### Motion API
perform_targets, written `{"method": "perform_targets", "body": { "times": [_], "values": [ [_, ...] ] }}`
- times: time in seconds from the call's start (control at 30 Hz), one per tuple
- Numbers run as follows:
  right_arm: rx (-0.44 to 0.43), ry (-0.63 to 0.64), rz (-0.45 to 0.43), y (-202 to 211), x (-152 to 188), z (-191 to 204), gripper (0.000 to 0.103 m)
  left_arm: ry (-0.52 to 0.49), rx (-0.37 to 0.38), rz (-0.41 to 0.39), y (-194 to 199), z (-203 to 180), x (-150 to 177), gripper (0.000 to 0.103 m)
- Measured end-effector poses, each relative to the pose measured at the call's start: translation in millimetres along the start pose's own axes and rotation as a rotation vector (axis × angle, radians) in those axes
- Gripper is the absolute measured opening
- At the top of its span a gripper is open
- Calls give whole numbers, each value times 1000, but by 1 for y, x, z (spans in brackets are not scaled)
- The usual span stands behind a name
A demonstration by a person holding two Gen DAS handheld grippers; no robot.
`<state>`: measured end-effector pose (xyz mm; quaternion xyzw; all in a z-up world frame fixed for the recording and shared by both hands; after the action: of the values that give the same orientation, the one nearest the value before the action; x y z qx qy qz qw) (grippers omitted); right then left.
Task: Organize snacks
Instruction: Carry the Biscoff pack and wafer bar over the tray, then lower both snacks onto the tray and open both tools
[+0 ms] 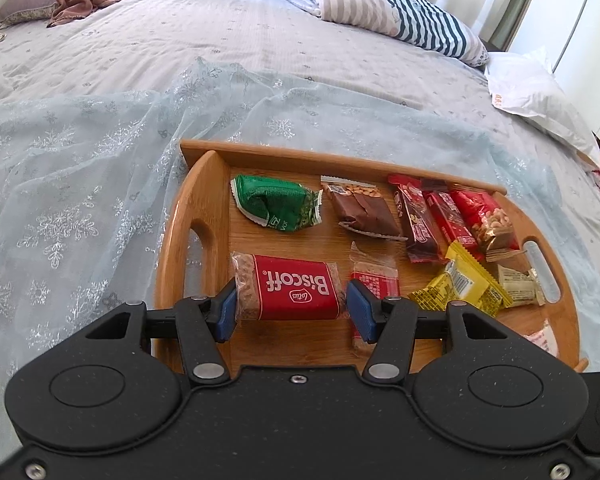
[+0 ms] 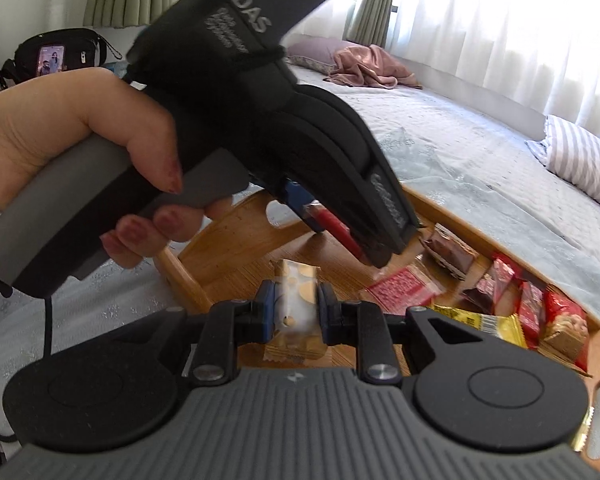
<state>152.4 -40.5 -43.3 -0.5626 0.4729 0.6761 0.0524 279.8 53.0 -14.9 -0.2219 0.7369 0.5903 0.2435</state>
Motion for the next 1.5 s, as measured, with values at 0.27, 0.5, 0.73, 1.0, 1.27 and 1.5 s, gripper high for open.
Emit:
{"method": "perform_targets", "body": {
  "times": [0.27,0.5,0.73,1.0,1.27,1.5],
  "values": [
    [-2,-14,-5,-3,-1,2,28,-20,-8,-14,-5,-4,-3,54],
    [-13,-18,-23,-3,-5,7,27,-23,-9,-21,-6,-4,-4,54],
    [-15,-35,-34,-3,-2,2,33,-23,-14,-22,-5,-4,-4,56],
    [-11,-54,-61,7,0,-4,47,-31,-25,-41,5,-3,-5,65],
    [14,-78,-75,20,3,-9,53,-37,-29,-61,19,-8,-2,73],
    [63,-126,-91,32,7,-20,57,-44,-28,-66,28,-17,5,76]
  ]
}}
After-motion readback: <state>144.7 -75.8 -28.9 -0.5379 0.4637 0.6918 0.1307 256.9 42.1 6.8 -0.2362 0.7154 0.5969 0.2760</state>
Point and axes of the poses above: each gripper's, at about its wrist camera, not at the fingertips, and y roughly against the way its jaws point, z to its left, x to its underside, the point moved 5 cm from there along -y, roughly the way its jaws point, and after that the axes turned 3 degrees about -y, right-handed, at the moved point
